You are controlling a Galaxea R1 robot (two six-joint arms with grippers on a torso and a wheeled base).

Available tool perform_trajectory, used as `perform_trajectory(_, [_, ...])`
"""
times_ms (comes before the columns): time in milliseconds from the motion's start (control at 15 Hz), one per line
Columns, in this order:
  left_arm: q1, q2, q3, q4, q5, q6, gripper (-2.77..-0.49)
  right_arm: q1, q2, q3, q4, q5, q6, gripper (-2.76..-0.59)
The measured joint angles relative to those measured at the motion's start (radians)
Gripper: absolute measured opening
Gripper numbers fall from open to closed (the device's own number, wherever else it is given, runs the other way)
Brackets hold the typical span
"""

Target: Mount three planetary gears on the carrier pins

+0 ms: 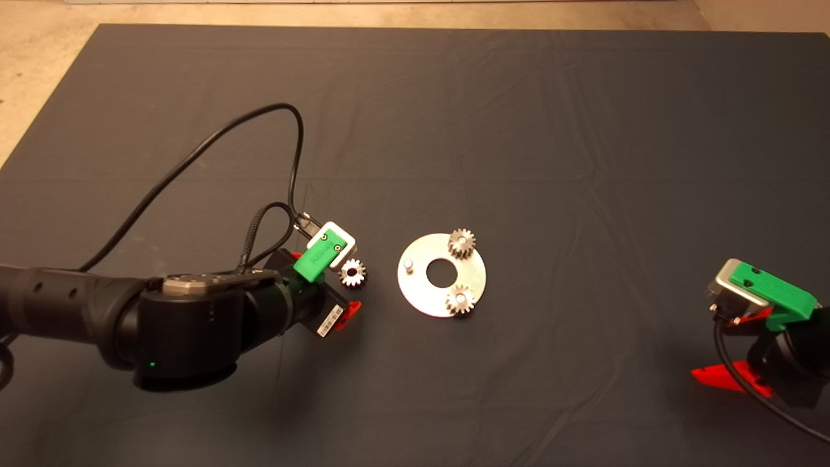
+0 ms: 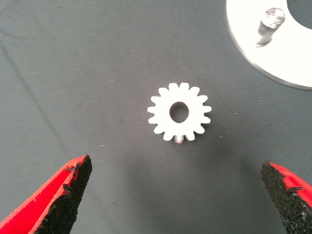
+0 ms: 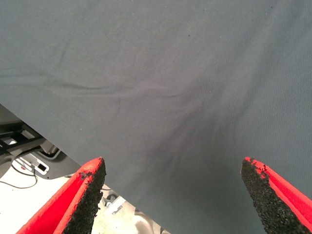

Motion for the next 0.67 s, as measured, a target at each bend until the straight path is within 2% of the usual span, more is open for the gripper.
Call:
perform_trajectory(200, [0.027,0.034,-0.037,0.02,-0.008,0.0,-0.76,0.0,-0.004,0.0,0.0,0.0,-0.002,-1.31])
perform_trajectory(333, [0.042,0.039,-0.047,0.03,-0.01,0.0,-0.76,0.0,-0.013,0.0,0.0,-0.001,-0.004,-1.31])
perform_trajectory(533, [0.042,0.042,-0.065,0.045,-0.018,0.0,-0.76,0.0,-0.014,0.0,0.0,0.0,-0.006,-1.31])
perform_trajectory(667, [0.042,0.042,-0.089,0.047,-0.05,0.001,-0.76,0.0,-0.014,0.0,0.0,0.0,-0.008,-1.31])
